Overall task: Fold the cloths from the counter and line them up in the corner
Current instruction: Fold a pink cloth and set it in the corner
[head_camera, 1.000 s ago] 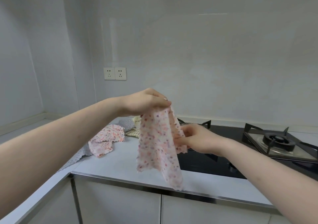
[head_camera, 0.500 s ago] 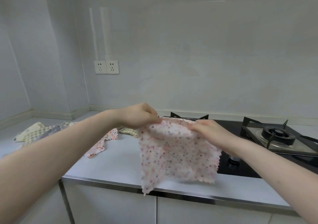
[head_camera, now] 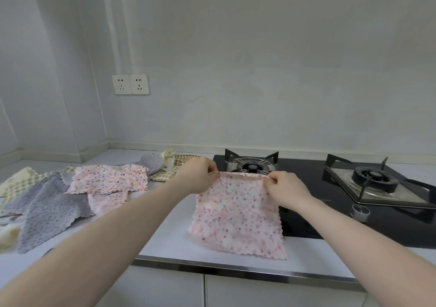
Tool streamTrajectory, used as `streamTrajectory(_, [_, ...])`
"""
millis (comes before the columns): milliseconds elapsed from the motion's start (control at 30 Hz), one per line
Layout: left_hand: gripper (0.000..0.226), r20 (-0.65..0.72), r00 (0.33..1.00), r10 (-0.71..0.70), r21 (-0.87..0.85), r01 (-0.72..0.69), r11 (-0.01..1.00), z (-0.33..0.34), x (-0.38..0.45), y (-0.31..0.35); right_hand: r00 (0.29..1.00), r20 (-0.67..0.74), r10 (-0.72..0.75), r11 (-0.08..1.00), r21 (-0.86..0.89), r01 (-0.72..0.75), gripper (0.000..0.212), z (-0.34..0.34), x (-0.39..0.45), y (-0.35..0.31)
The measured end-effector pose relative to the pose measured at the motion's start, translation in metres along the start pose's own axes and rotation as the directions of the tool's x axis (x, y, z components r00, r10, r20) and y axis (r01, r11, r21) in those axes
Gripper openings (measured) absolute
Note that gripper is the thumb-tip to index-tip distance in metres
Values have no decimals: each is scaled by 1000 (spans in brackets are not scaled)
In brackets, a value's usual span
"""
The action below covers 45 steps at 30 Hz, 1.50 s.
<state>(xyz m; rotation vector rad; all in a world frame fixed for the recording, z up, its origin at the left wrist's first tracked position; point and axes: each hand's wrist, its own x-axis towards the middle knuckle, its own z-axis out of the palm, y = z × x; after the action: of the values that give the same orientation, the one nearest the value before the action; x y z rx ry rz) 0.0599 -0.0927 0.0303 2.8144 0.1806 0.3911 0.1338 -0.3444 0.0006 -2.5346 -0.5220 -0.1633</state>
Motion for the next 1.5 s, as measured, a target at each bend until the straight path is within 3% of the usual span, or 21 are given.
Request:
streamTrajectory(200, [10, -61, 998, 9, 43, -6, 999, 15, 15, -1, 999, -19, -35, 999, -19, 34, 40, 2, 14, 13])
streamTrajectory(467, [12, -150, 986, 72, -52, -81, 995, 9, -30, -11, 972, -6, -237, 970, 51, 237, 39, -13, -28, 18])
streamTrajectory(633, [21, -118, 983, 140, -28, -145, 989, 14, -90, -19, 932, 114, -343, 939, 18, 343, 26, -12, -72, 23])
streamTrajectory(833, [28, -5, 982, 189, 69, -189, 980, 30, -128, -23, 904, 238, -355, 907, -144, 395, 35, 12, -103, 38])
streamTrajectory(1033, [39, 127, 976, 175, 195, -198, 961, 30, -143, -19, 933, 200, -300, 932, -149, 331, 30, 9, -119, 33])
streamTrajectory(1167, [34, 57, 993, 105, 76, -109, 991, 25, -129, -18, 983, 66, -172, 978, -108, 179, 36, 6, -104, 33])
streamTrajectory(1300, [43, 68, 994, -84, -170, 95, 981, 39, -99, -32, 986, 163, 47, 997, -67, -37, 52, 7, -83, 30])
streamTrajectory(1500, [50, 84, 977, -196, -137, 206, 969, 71, -79, -58, 967, 182, 181, 980, 53, -193, 15, 11, -64, 26])
